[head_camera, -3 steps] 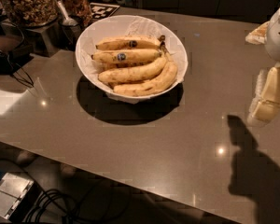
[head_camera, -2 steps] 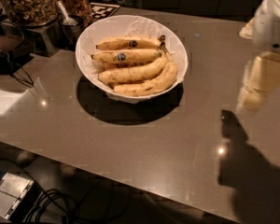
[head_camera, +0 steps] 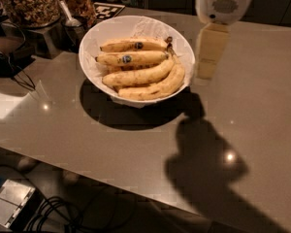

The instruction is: Pick banana from white bowl

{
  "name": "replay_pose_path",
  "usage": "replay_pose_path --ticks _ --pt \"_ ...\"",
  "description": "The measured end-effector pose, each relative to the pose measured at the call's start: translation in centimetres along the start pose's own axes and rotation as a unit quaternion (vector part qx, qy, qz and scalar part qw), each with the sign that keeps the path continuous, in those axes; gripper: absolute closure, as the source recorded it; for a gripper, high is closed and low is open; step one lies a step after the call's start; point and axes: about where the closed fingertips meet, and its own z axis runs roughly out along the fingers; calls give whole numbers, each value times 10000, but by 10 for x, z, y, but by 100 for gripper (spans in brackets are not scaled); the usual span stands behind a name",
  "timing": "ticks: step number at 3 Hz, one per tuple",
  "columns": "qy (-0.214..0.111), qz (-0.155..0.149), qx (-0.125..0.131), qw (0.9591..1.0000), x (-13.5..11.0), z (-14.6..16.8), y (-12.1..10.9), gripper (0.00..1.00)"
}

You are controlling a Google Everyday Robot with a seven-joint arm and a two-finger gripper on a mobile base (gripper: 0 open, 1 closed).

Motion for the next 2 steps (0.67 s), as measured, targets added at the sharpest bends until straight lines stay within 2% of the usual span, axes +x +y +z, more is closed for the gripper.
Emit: replay_pose_path --ticks 1,2 --pt "-149 -51 130 9998 -12 0 -6 0" --pt "-138 -132 274 9994 -39 -1 -16 0"
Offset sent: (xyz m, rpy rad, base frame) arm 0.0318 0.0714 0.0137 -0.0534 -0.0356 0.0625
